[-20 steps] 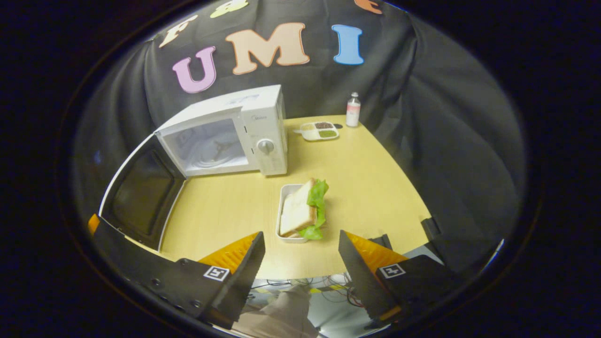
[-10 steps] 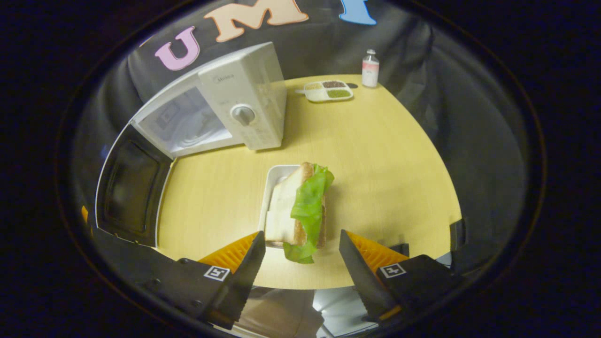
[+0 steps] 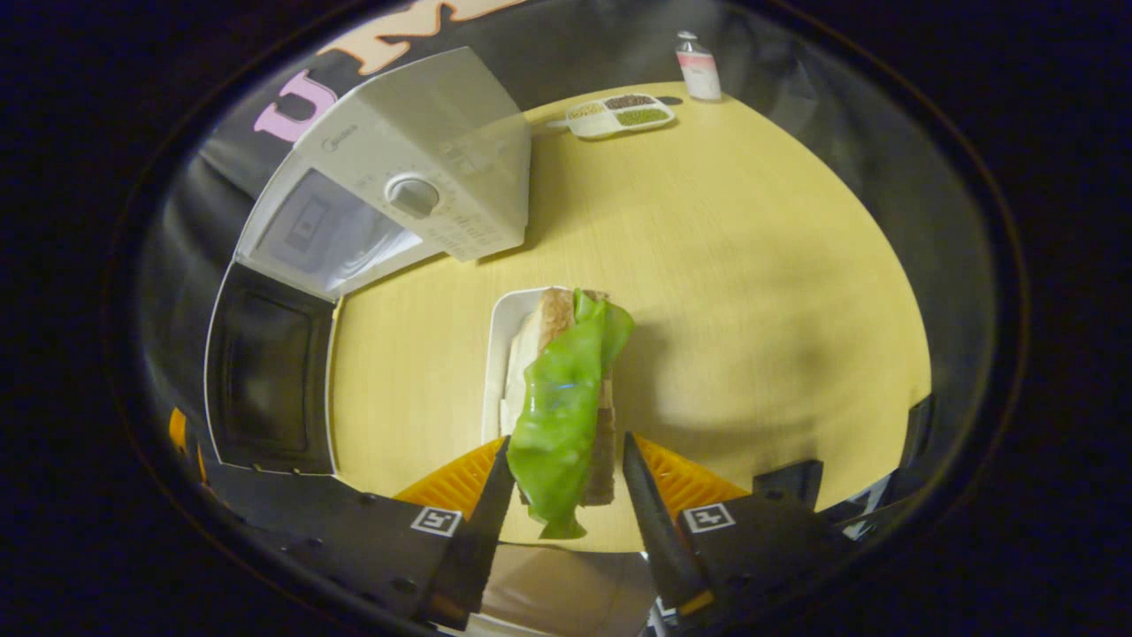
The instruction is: Open the microwave oven with the left hand, put the food in, and close the microwave oven.
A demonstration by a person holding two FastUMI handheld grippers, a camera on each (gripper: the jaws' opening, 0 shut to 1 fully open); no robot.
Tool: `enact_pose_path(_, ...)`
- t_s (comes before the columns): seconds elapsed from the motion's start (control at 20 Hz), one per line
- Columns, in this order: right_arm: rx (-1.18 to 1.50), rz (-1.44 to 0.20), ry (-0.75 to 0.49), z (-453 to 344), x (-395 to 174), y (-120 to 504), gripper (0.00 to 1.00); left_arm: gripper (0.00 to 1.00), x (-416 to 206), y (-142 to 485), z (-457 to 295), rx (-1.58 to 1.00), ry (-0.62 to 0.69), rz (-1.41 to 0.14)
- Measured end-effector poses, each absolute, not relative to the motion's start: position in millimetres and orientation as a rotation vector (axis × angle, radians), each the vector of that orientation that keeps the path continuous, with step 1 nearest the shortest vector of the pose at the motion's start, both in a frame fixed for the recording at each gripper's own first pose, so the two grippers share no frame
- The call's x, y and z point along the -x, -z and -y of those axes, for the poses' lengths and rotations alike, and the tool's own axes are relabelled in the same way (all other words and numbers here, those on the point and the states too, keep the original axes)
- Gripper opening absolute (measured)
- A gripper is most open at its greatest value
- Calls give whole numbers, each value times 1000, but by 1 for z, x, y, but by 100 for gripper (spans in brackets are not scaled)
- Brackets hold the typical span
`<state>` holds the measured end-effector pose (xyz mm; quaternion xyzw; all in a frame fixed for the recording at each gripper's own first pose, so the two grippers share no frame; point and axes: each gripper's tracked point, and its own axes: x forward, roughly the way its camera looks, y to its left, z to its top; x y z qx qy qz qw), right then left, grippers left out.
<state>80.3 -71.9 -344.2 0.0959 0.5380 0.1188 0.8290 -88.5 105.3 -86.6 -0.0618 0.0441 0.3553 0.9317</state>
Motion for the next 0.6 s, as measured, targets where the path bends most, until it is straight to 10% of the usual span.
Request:
enact_pose_path(0.2, -367, -1198, -277, 65, -79, 341, 39, 95, 75, 85, -98, 126, -730, -87)
enact_pose_path(0.35, -401, -1165, -284, 64, -83, 333, 43, 95, 68, 85, -91, 147, -721, -84)
enact_pose_path(0.4, -395, -1162, -285, 64, -82, 332, 22, 95, 66, 85, -90, 146, -720, -82)
enact_pose_path(0.6, -379, -1146, -299, 63, -79, 326, 22, 95, 61, 79, -89, 112, -713, -94)
